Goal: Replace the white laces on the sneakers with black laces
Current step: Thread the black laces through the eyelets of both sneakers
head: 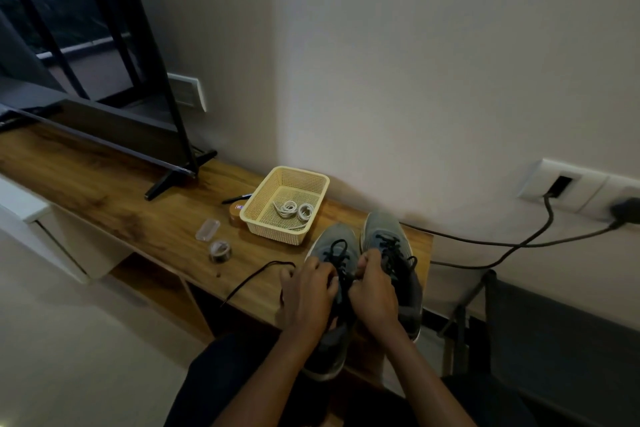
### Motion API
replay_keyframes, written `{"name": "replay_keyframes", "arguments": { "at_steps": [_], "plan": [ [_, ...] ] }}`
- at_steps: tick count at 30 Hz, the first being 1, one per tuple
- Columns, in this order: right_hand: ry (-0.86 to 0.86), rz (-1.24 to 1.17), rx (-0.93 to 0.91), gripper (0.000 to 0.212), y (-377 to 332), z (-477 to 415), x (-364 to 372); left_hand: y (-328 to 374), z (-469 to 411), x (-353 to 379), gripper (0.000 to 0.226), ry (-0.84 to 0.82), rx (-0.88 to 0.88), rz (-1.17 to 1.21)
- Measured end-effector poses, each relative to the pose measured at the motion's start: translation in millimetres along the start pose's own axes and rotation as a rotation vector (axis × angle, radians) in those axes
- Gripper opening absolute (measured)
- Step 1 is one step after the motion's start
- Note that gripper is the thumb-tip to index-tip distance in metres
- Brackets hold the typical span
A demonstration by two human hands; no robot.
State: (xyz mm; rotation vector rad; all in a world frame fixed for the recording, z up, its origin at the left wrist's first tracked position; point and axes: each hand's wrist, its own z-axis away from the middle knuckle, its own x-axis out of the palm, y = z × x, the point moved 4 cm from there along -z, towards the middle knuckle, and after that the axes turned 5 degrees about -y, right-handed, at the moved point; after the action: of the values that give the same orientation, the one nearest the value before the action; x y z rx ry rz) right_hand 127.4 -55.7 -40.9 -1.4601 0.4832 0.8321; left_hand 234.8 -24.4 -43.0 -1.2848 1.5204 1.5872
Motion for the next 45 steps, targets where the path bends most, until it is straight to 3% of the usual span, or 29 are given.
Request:
{"name": "replay_keyframes", "arguments": {
  "at_steps": [12,18,25,28,33,38,45],
  "plan": [
    [-0.035,-0.054,-0.012,0.026,1.6,-2.0,-0.5,10.6,-3.8,1.5,0.022,-0.079,0.089,-0.104],
    [-0.095,-0.132,-0.043,0.024,4.0,-5.5,1.4,2.7,-3.3,8.6,0.023,-0.076,-0.049,0.063],
    [-0.138,-0.214,-0.089,0.018,6.4,-13.7,-1.2,-0.1,-0.4,2.7,0.013,0.007,-0.065,0.122],
    [-0.162,-0.157,-0.113,0.025,6.6,-17.9,-3.0,1.0,-0.3,-1.9,0.011,0.077,-0.04,0.159],
    [-0.139,-0.137,-0.127,0.031,5.1,-23.9,-1.0,-1.7,-2.2,-2.2,0.017,0.085,-0.046,0.192],
    [-0.152,-0.089,-0.153,0.02,2.2,-31.2,2.8,-6.0,-4.6,-3.7,0.03,0.085,-0.111,0.252],
    [-0.162,-0.098,-0.202,0.02,1.9,-31.6,-8.8,-16.9,1.5,-3.1,0.043,-0.091,-0.268,0.157]
  ]
}}
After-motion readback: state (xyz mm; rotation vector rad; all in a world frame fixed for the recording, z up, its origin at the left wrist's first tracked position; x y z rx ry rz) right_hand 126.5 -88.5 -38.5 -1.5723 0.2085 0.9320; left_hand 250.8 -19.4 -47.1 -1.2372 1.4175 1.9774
